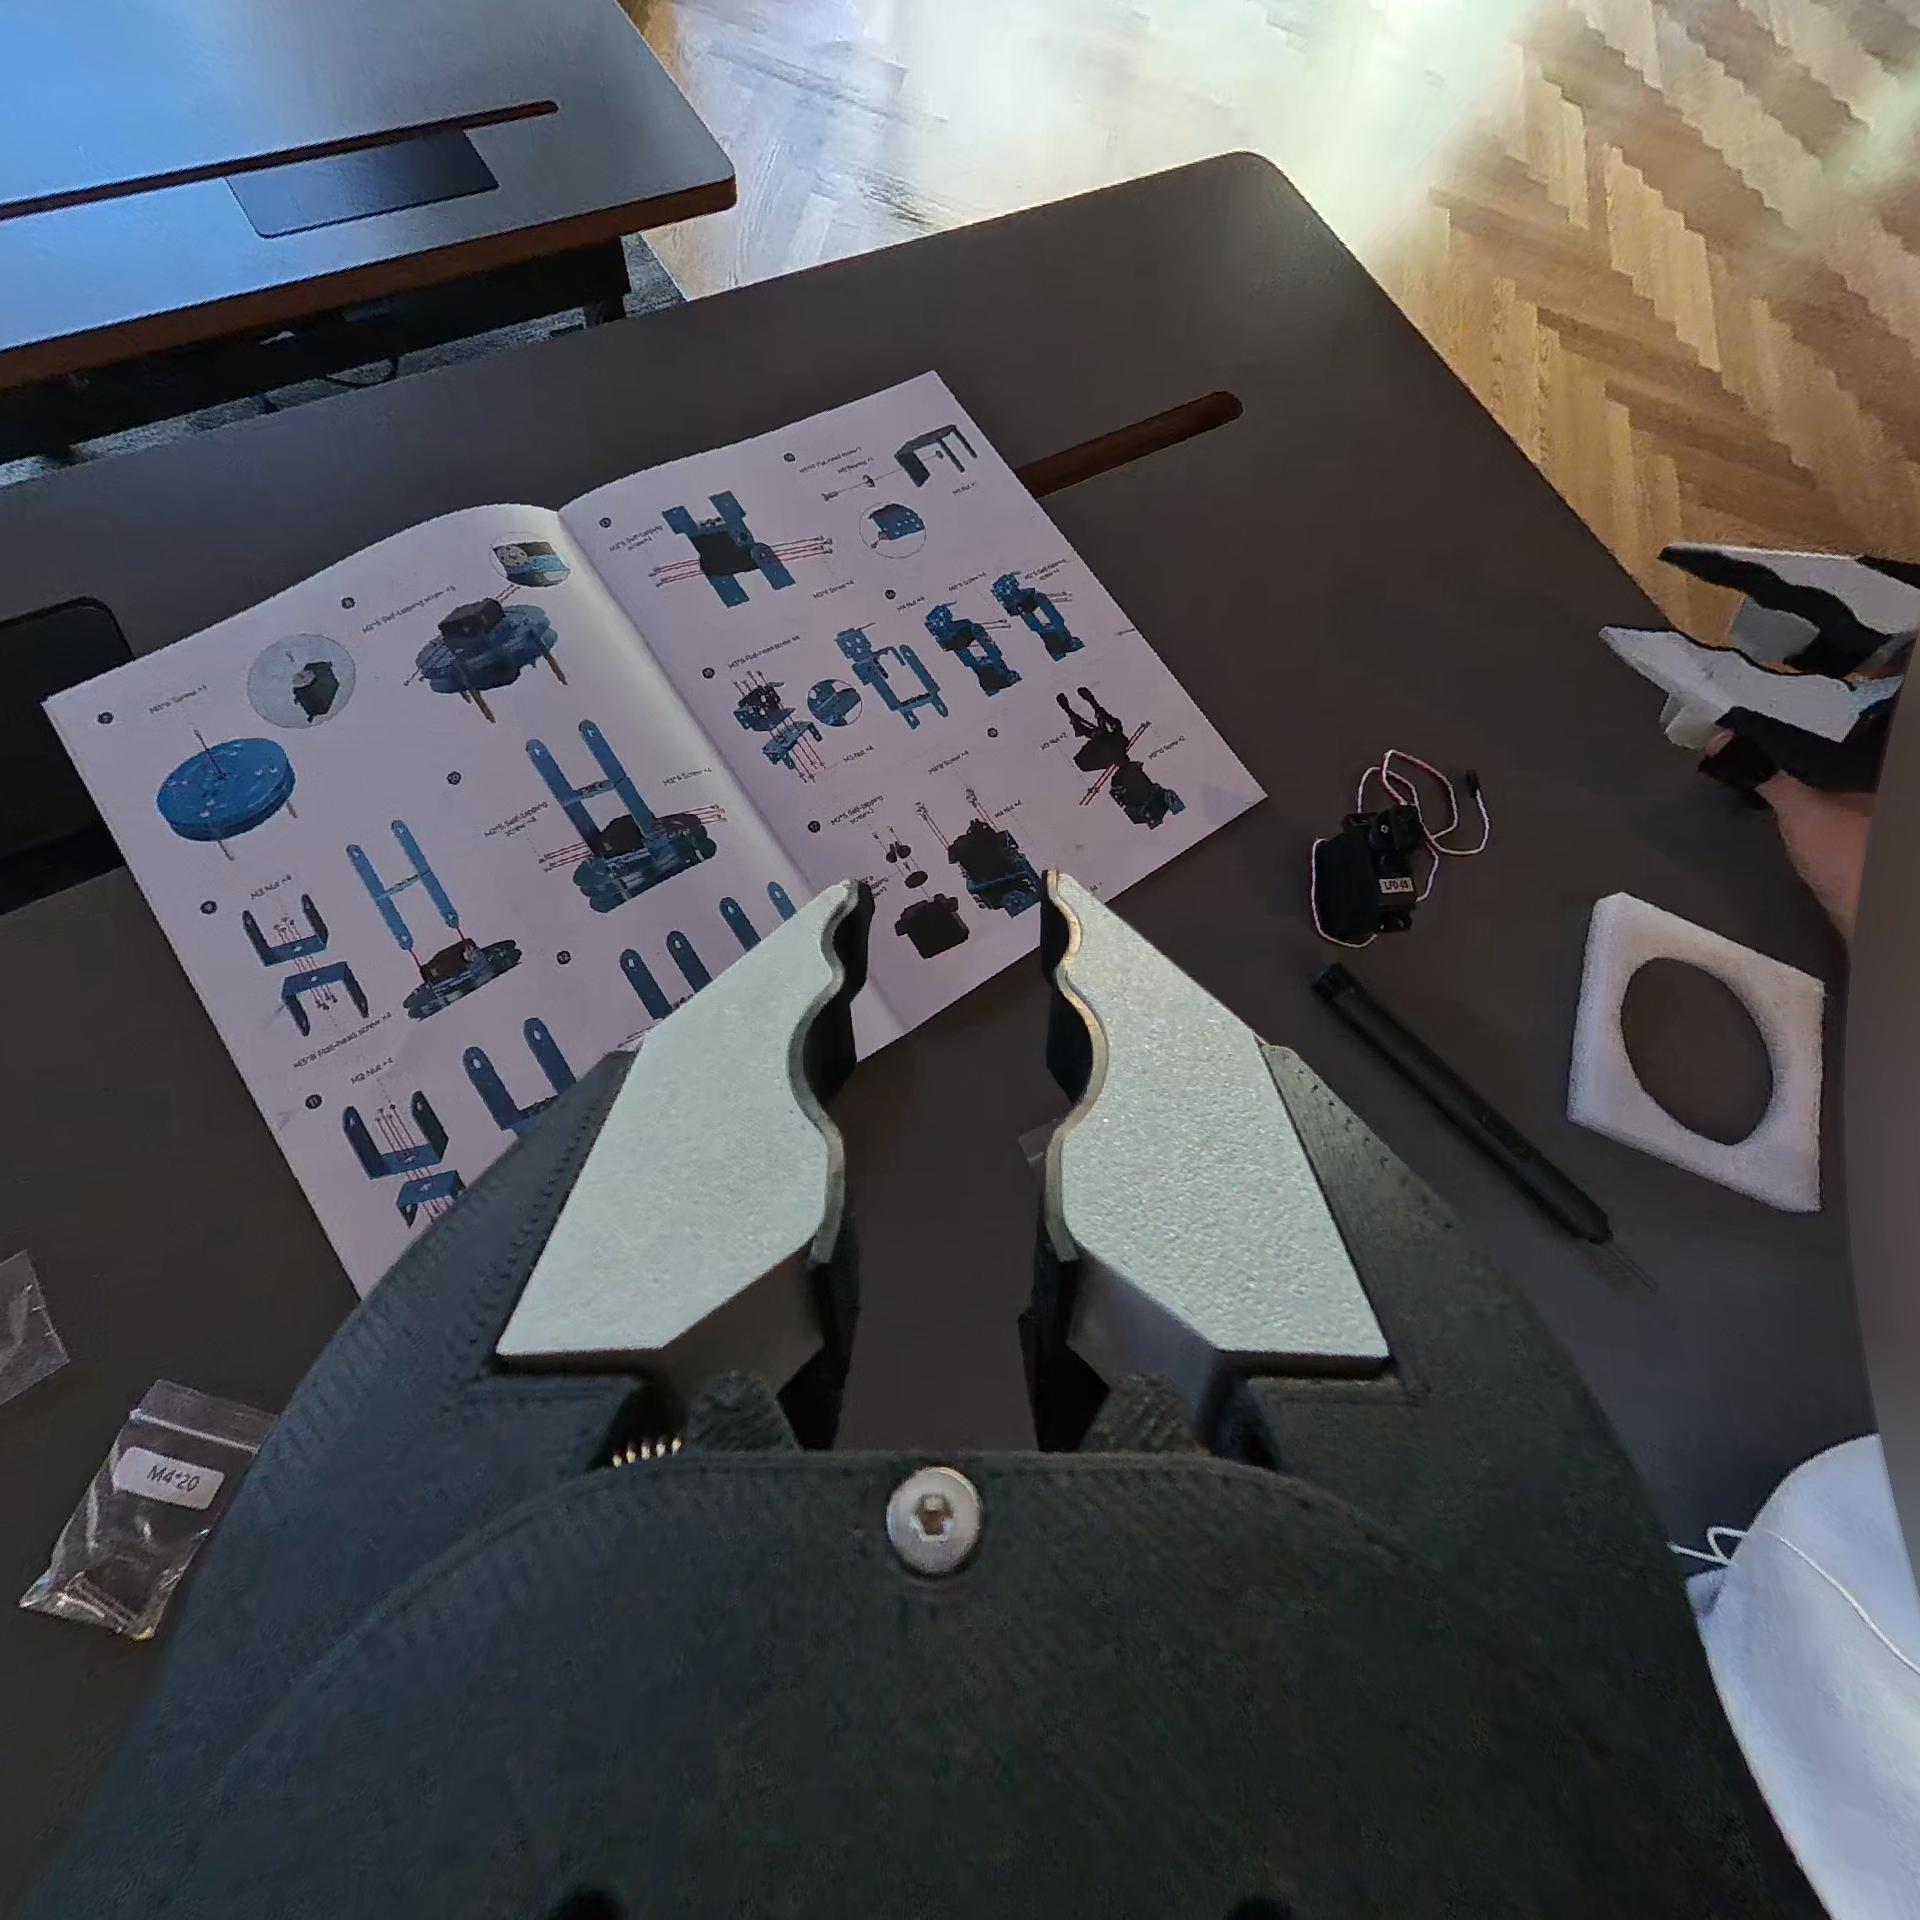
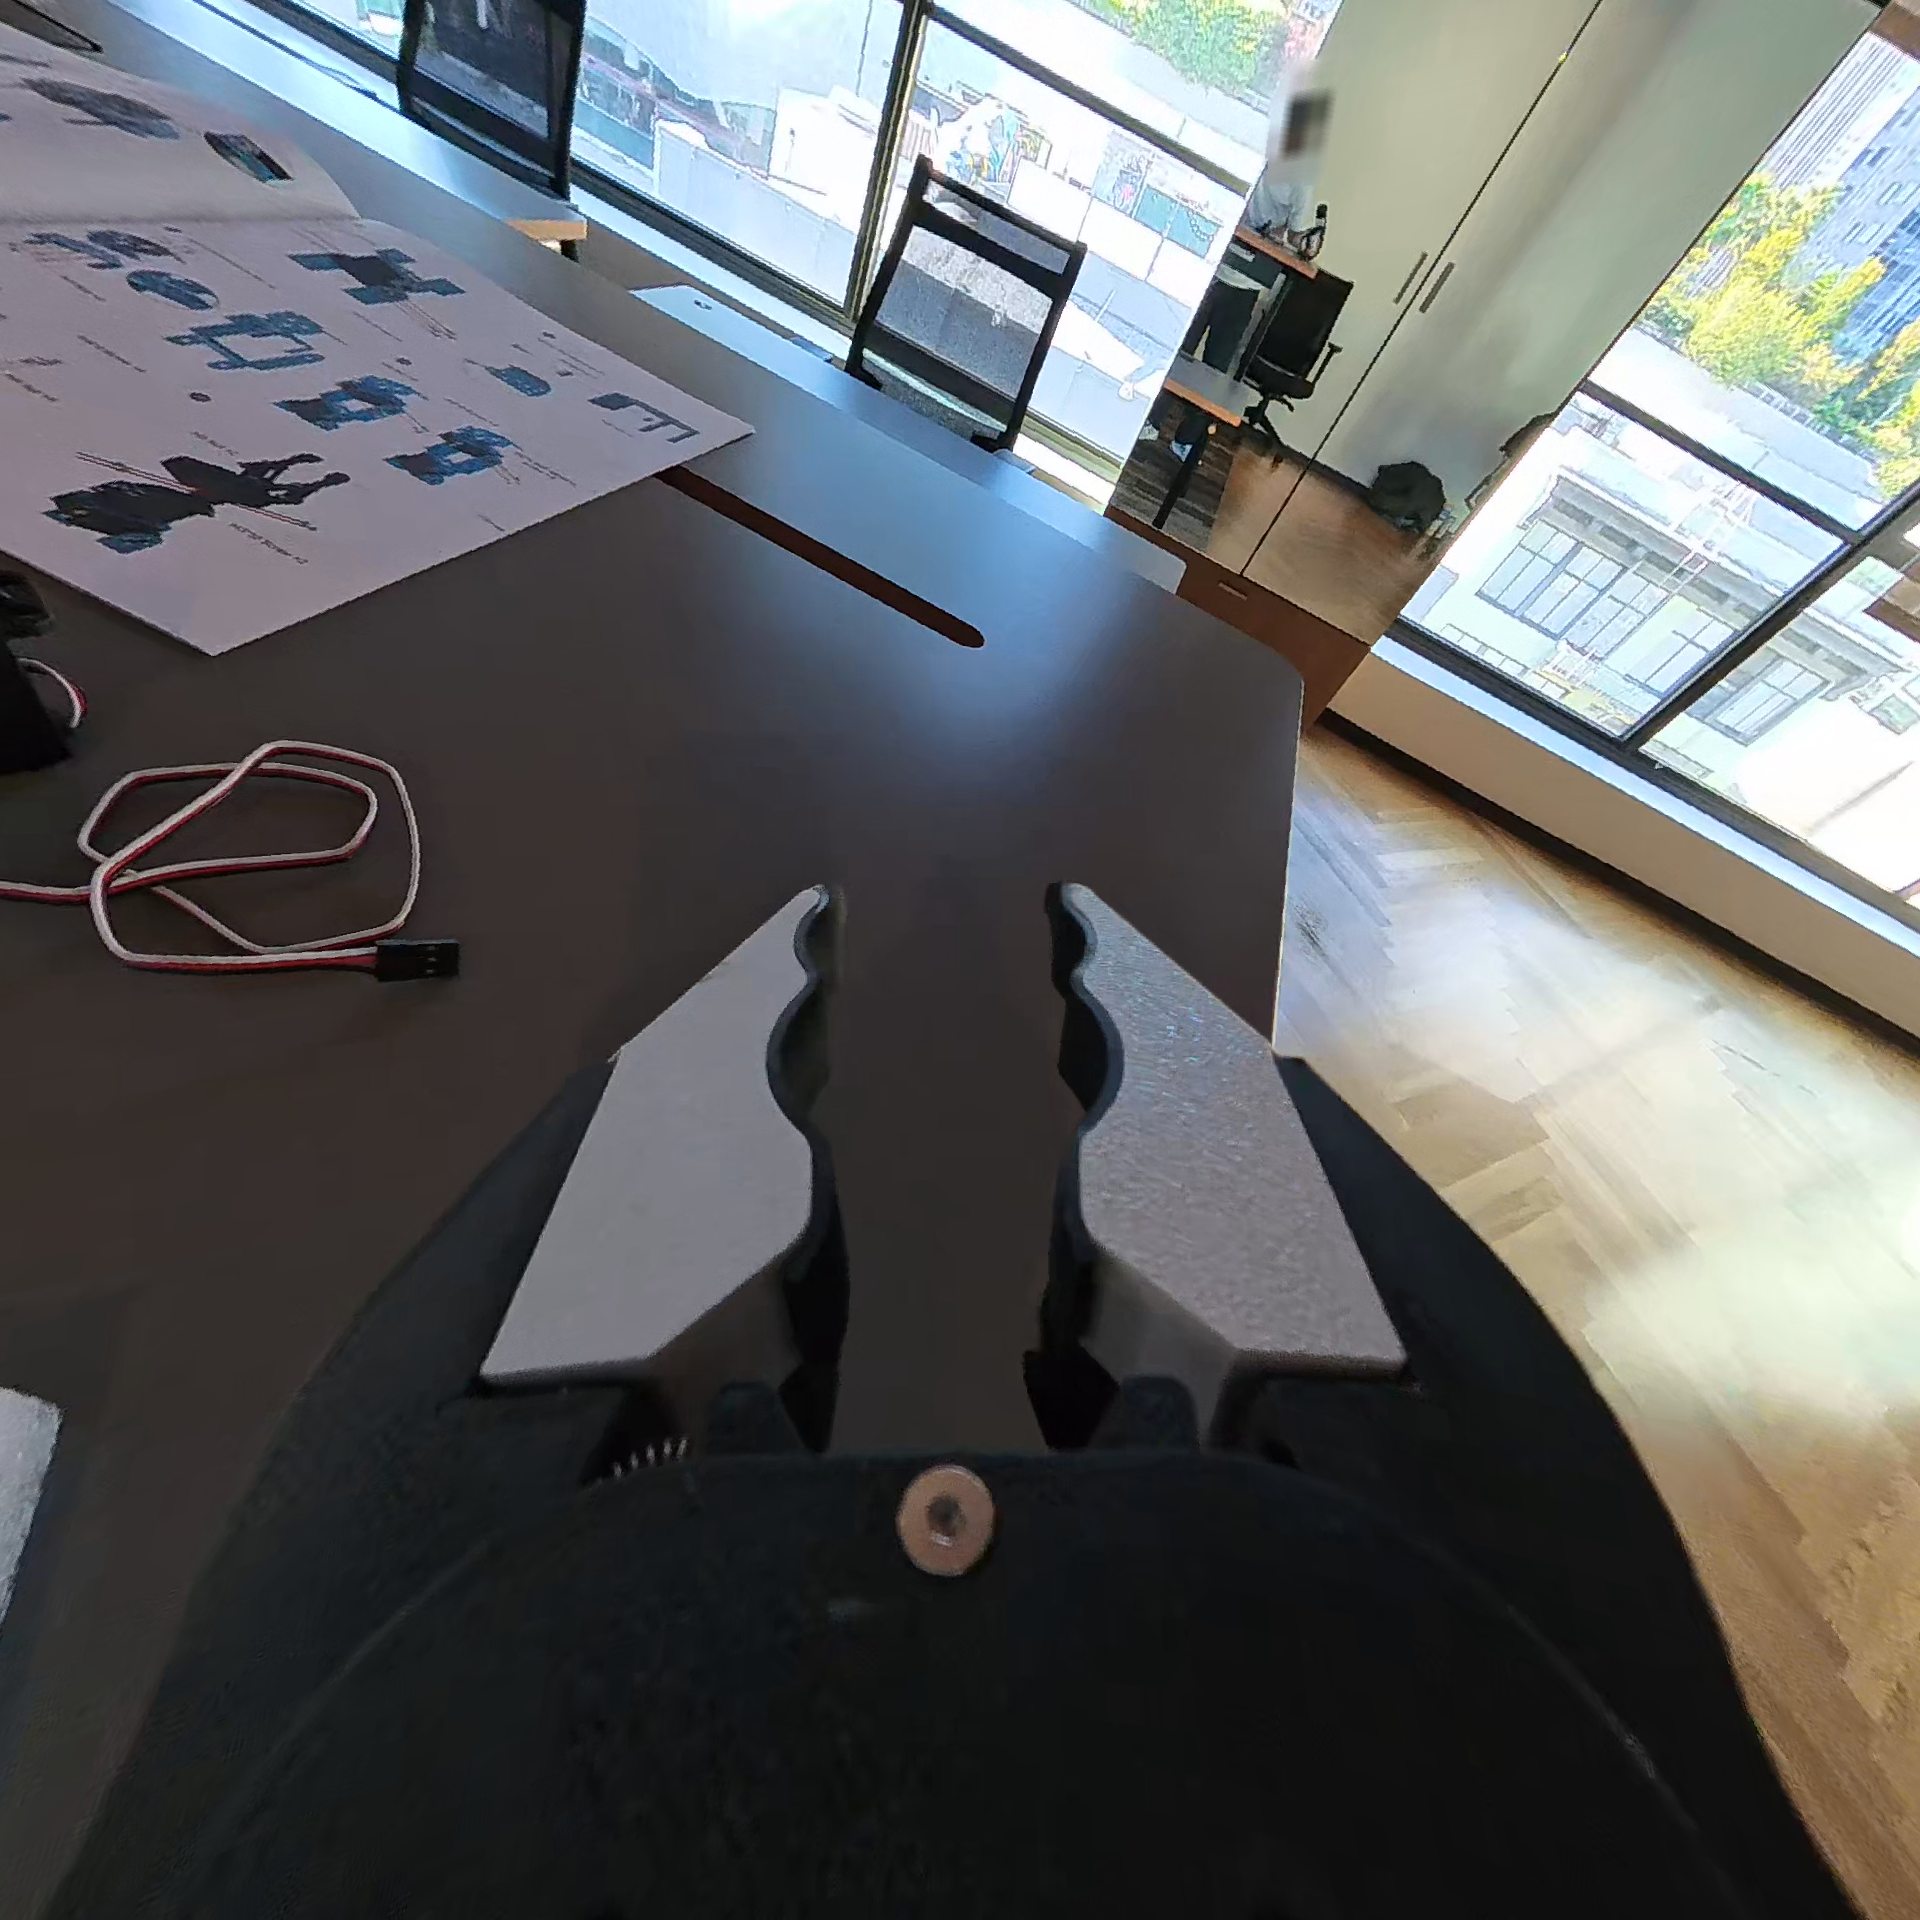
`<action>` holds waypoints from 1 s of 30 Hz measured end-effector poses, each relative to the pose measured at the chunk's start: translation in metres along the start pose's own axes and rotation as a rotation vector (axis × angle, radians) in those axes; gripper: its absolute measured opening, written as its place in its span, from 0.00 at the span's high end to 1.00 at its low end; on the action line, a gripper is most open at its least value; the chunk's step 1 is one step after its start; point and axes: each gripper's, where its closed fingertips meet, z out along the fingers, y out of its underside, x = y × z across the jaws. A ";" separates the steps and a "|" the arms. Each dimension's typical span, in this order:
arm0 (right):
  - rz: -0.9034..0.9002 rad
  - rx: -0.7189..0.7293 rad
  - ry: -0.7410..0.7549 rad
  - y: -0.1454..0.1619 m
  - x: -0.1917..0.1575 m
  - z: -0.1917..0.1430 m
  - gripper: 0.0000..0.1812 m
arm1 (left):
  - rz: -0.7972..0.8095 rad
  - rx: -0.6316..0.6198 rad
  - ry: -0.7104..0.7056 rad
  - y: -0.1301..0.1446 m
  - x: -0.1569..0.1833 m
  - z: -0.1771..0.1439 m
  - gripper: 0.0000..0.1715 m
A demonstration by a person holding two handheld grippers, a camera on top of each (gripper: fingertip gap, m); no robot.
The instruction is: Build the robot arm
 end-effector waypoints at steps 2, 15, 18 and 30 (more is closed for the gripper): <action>-0.012 -0.003 -0.023 0.000 -0.004 0.000 0.84 | -0.003 0.007 -0.001 -0.001 -0.001 -0.002 0.81; -0.110 -0.070 -0.065 0.009 -0.019 0.005 0.93 | -0.006 0.024 0.001 -0.003 -0.002 -0.007 0.82; -0.119 -0.079 -0.073 0.010 -0.020 0.005 0.94 | -0.006 0.031 0.002 -0.003 -0.002 -0.009 0.82; -0.064 -0.037 -0.088 0.001 -0.022 0.008 0.92 | 0.087 0.128 0.143 -0.018 0.053 -0.034 0.81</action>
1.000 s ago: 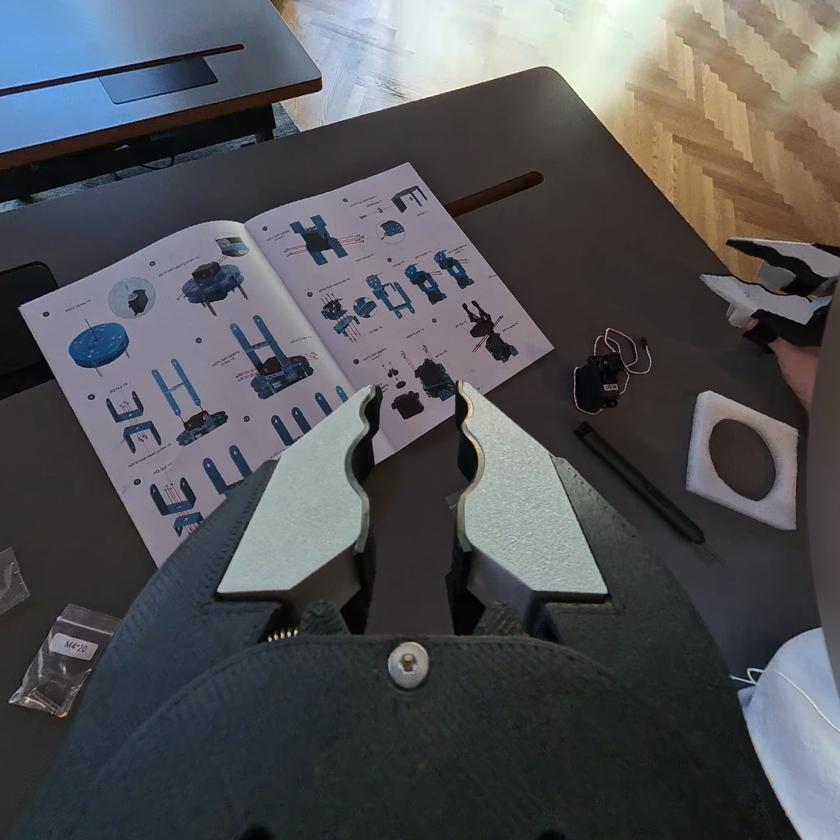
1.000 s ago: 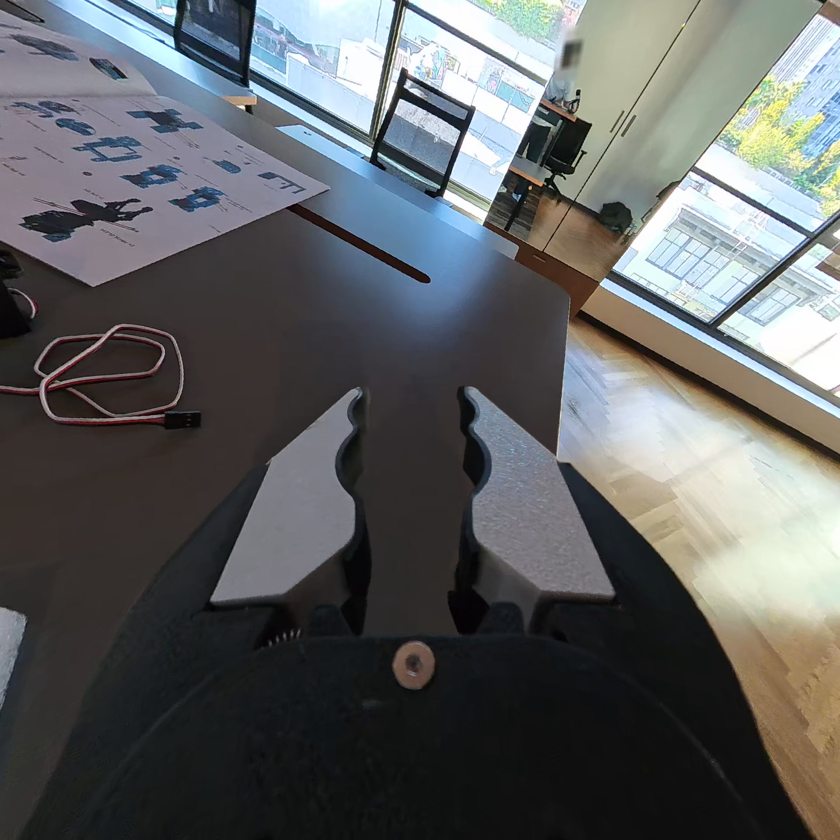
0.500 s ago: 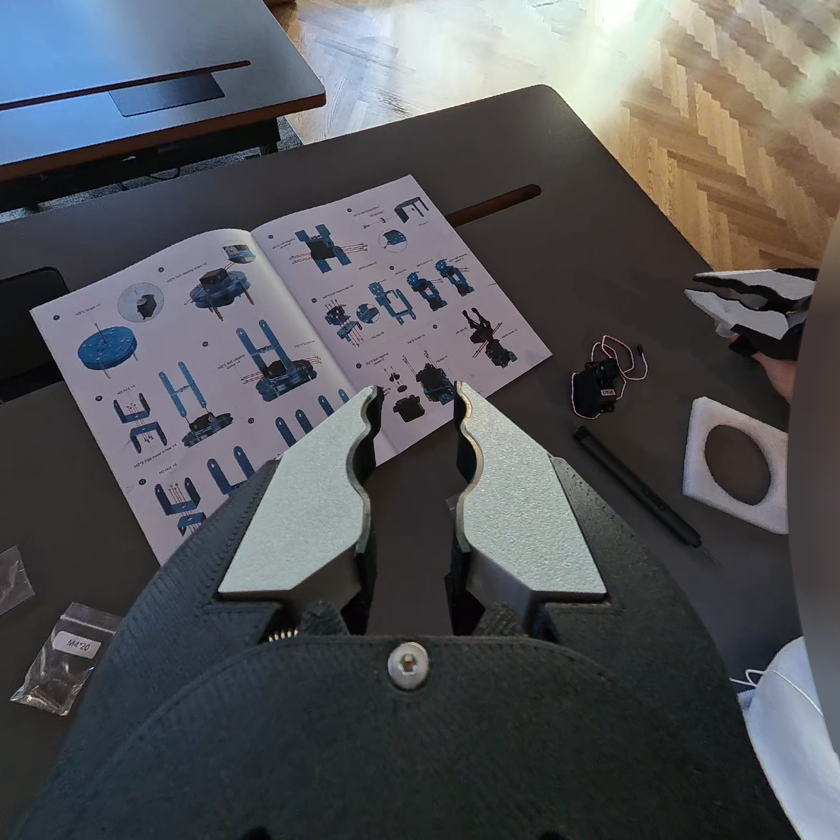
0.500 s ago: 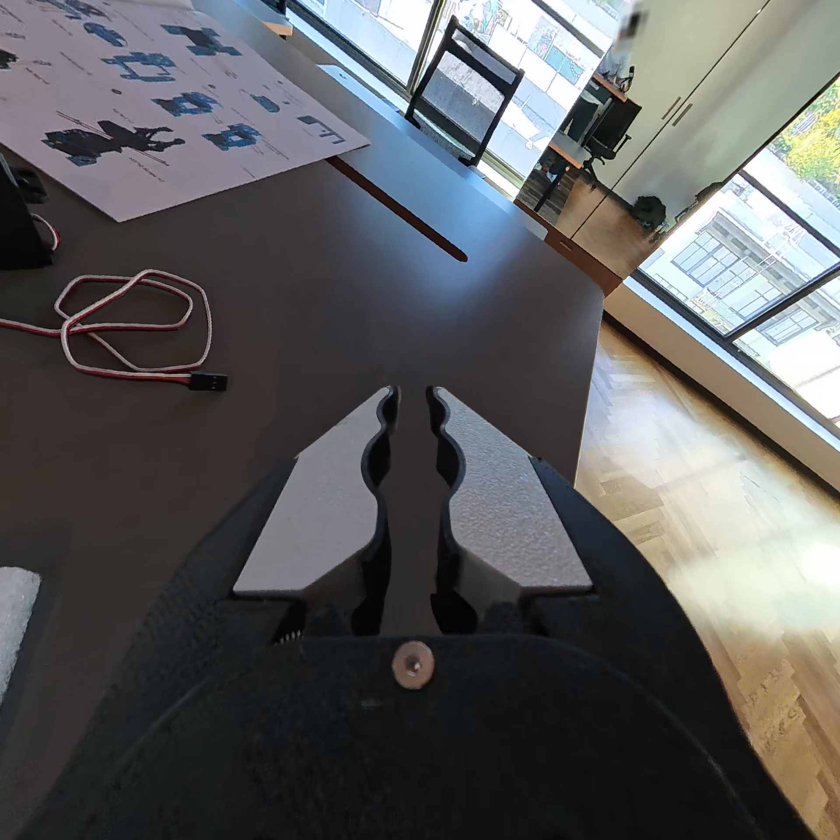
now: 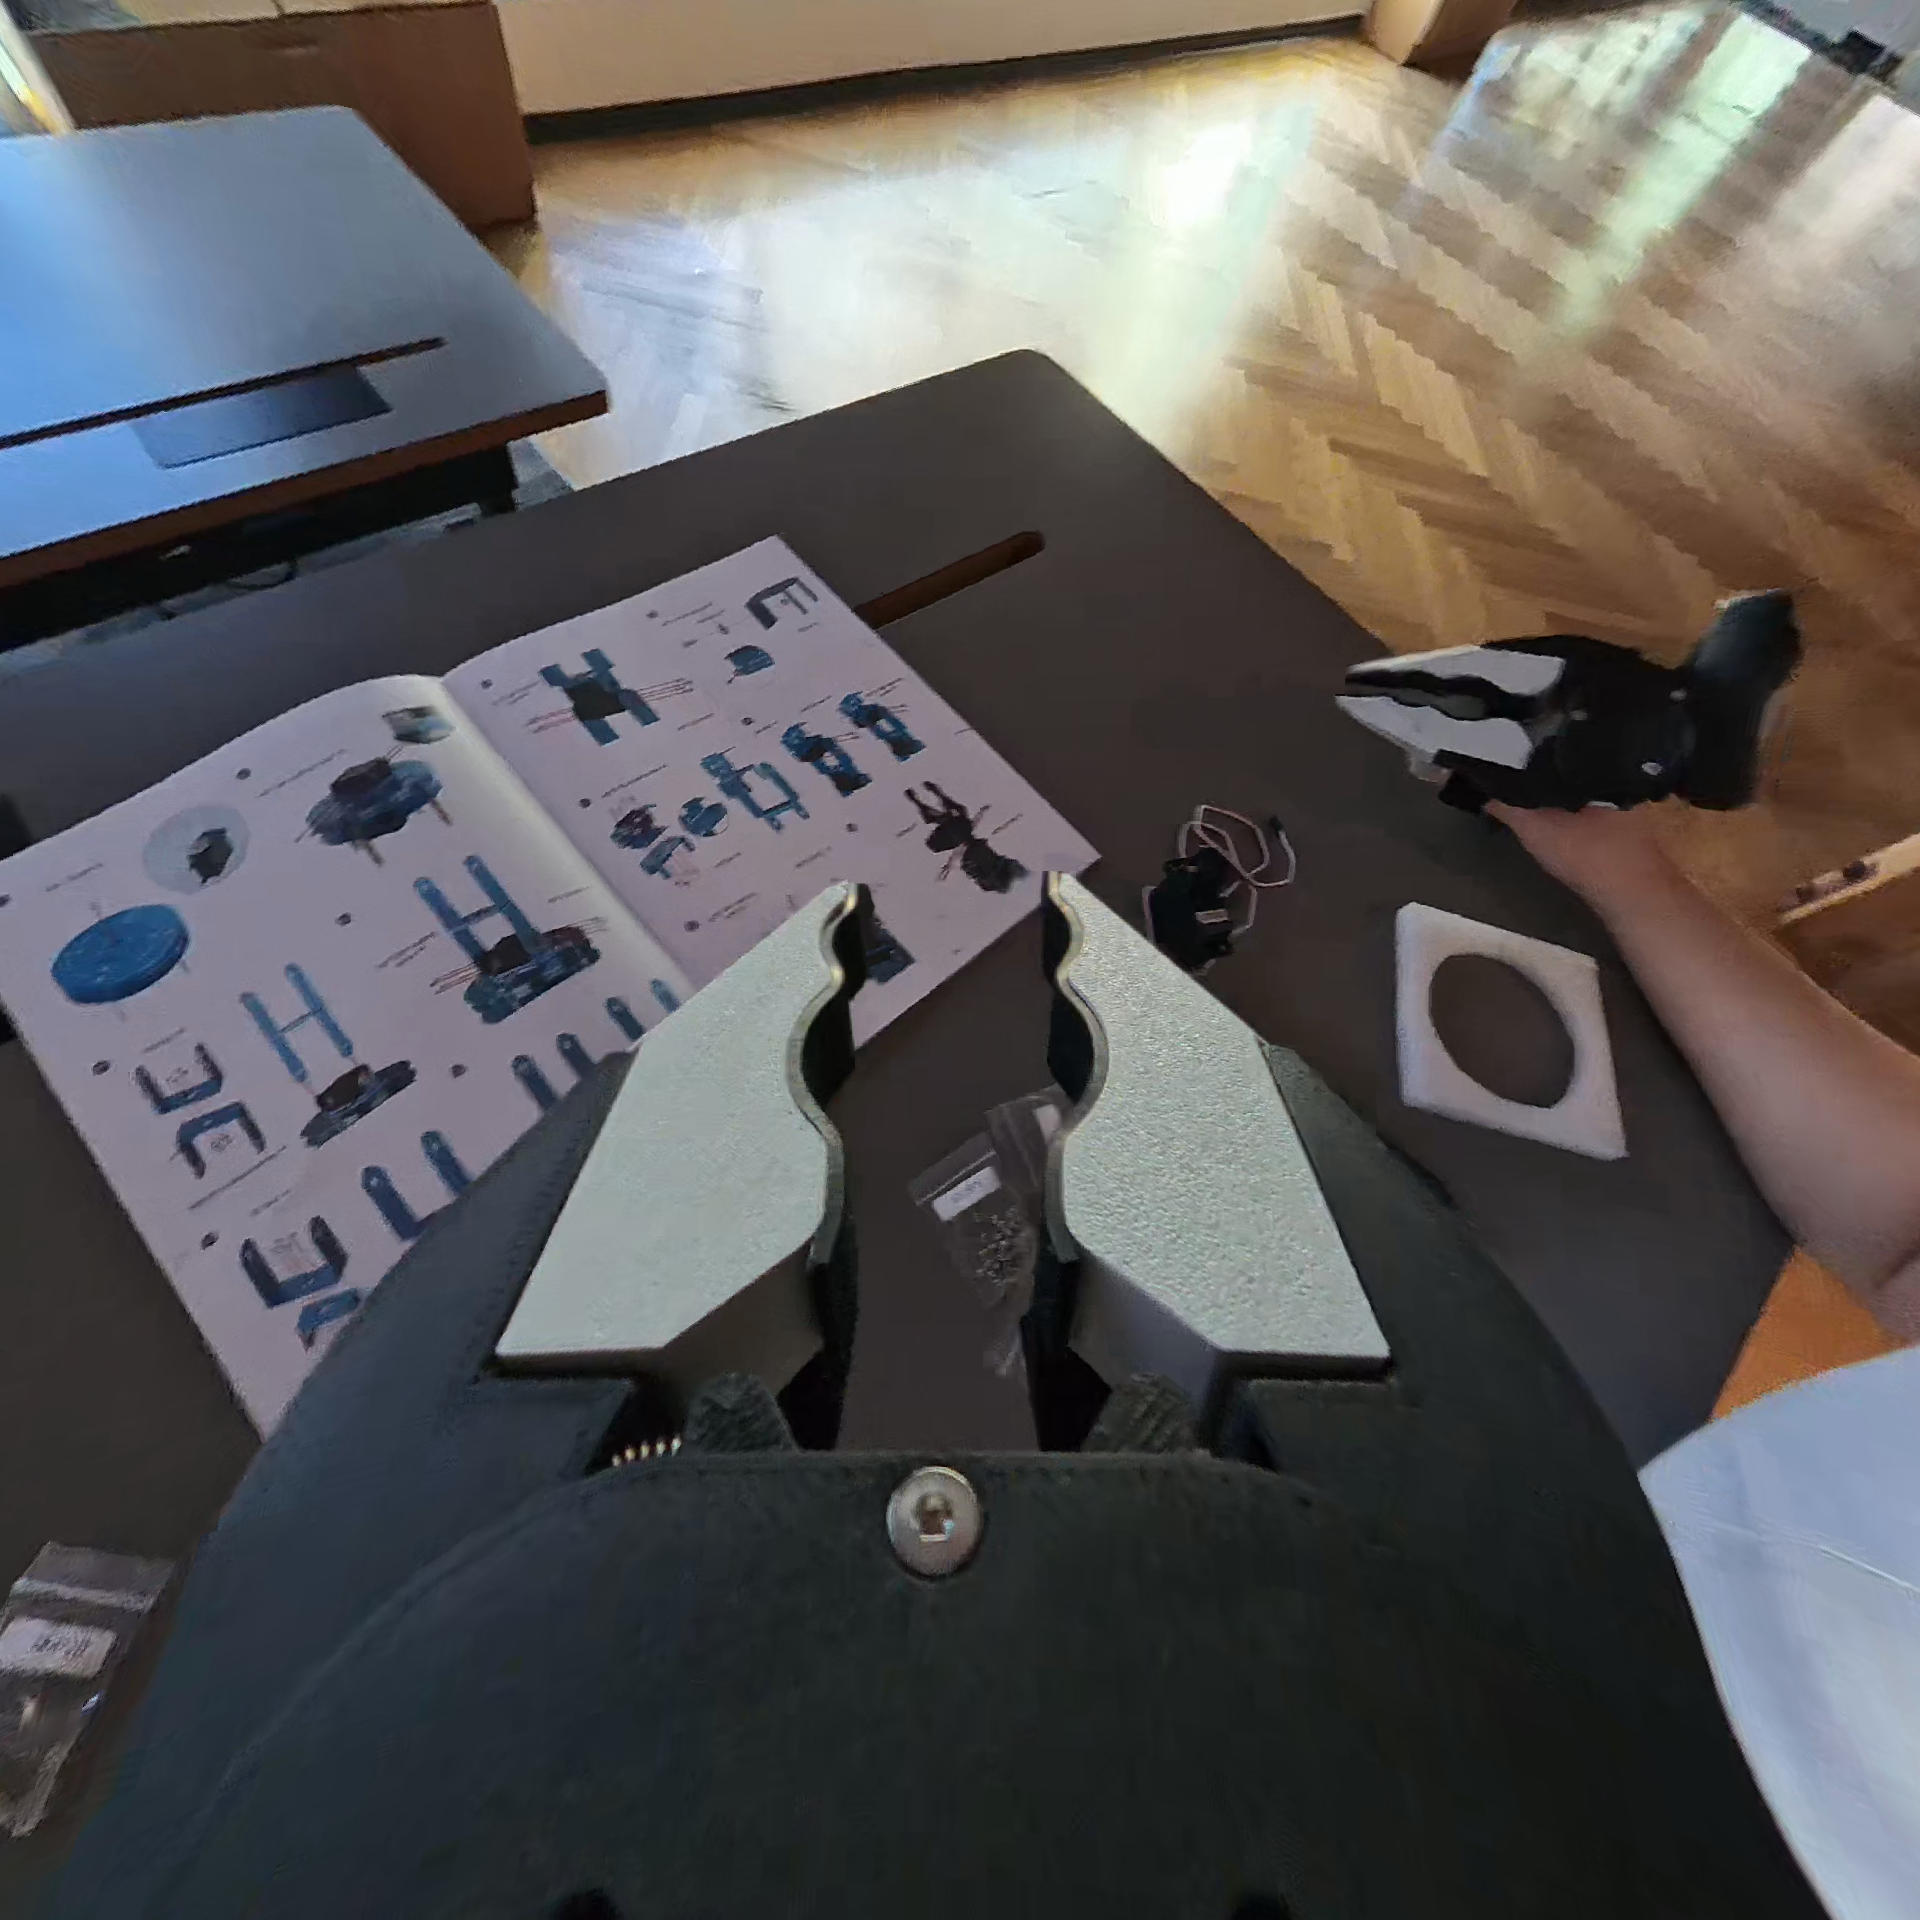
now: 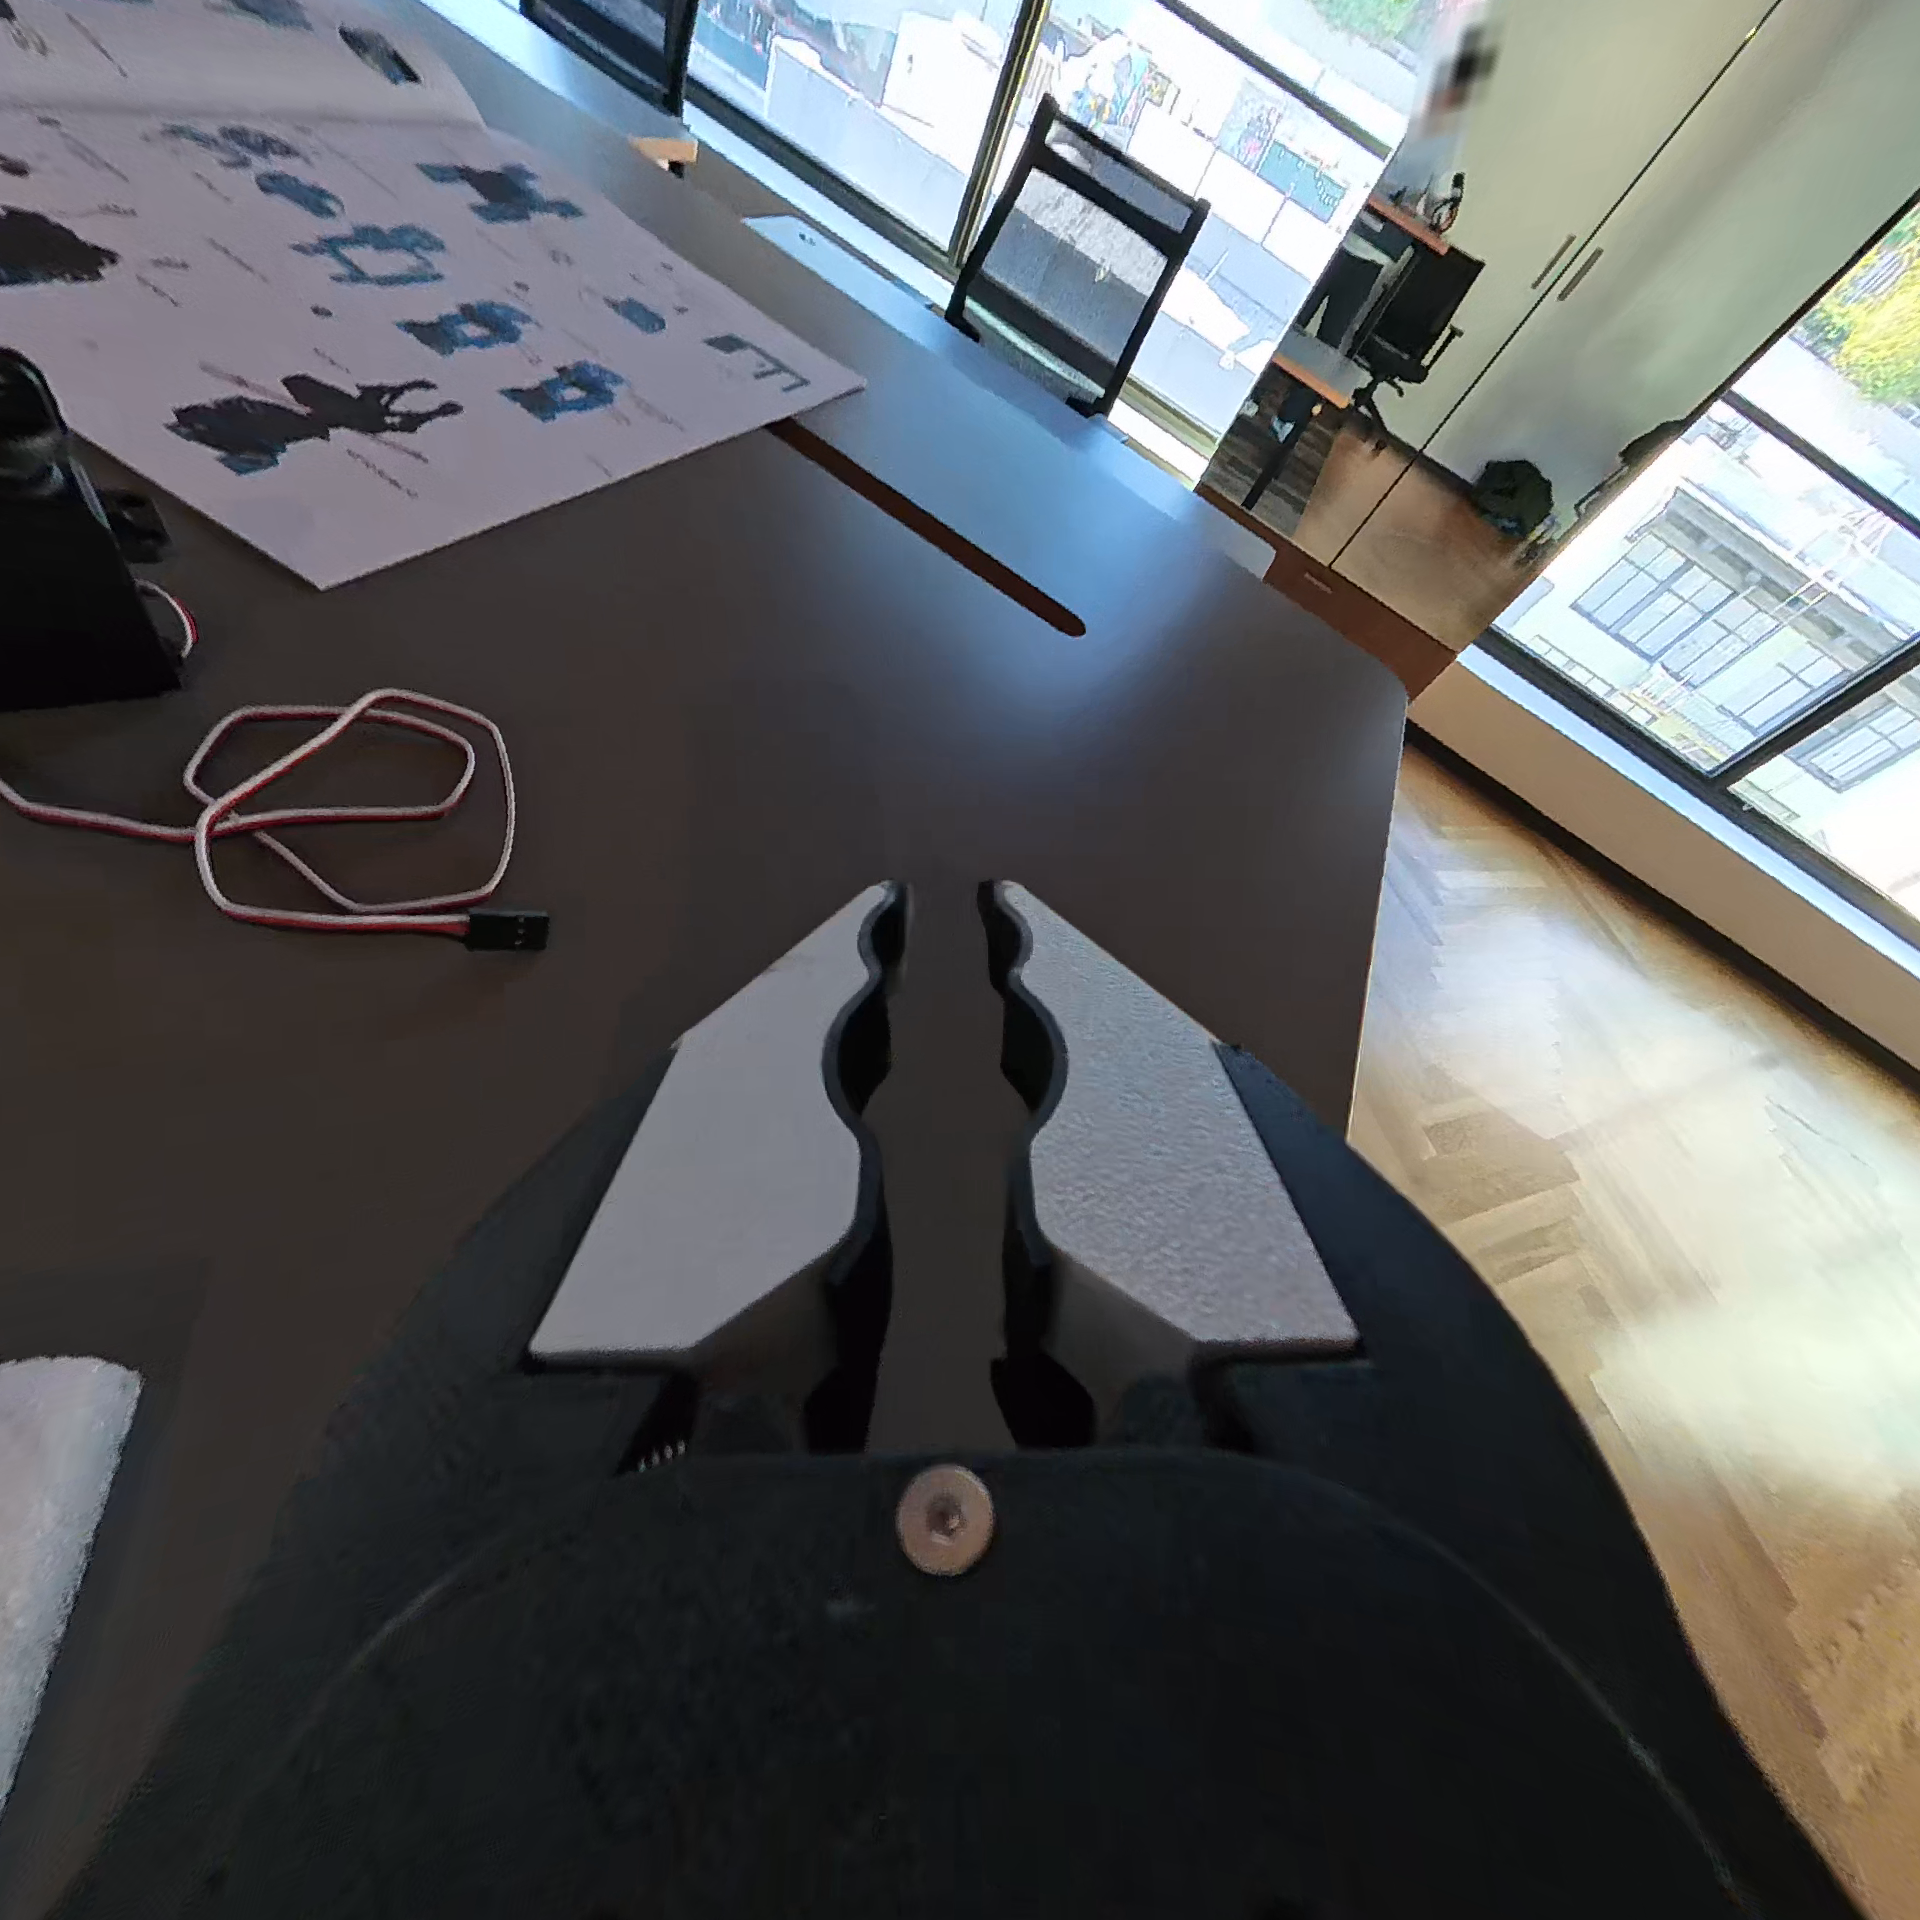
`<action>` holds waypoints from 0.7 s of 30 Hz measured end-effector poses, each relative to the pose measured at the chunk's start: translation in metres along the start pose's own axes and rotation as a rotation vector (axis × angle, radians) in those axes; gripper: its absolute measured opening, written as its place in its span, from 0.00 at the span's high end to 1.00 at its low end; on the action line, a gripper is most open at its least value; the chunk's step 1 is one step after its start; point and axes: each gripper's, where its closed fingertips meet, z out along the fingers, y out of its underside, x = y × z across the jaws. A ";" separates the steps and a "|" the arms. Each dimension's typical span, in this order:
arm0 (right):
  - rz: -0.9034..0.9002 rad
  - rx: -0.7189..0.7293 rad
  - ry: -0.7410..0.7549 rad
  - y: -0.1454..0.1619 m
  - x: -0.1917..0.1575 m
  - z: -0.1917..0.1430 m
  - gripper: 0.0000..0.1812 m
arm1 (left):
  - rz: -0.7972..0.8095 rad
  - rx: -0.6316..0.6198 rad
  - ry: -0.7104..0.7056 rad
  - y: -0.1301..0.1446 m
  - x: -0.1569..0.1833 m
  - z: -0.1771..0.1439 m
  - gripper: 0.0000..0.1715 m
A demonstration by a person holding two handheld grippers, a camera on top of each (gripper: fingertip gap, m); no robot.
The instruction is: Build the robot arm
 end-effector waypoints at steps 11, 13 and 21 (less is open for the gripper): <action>0.088 0.307 -0.190 -0.055 -0.031 0.002 0.78 | 0.021 -0.232 0.013 0.112 0.113 0.158 0.70; 0.060 0.319 -0.226 -0.057 -0.035 0.005 0.78 | -0.002 -0.200 -0.022 0.120 0.126 0.178 0.68; 0.142 0.344 -0.306 -0.063 -0.032 0.014 0.78 | -0.030 -0.097 -0.286 0.123 0.107 0.205 0.80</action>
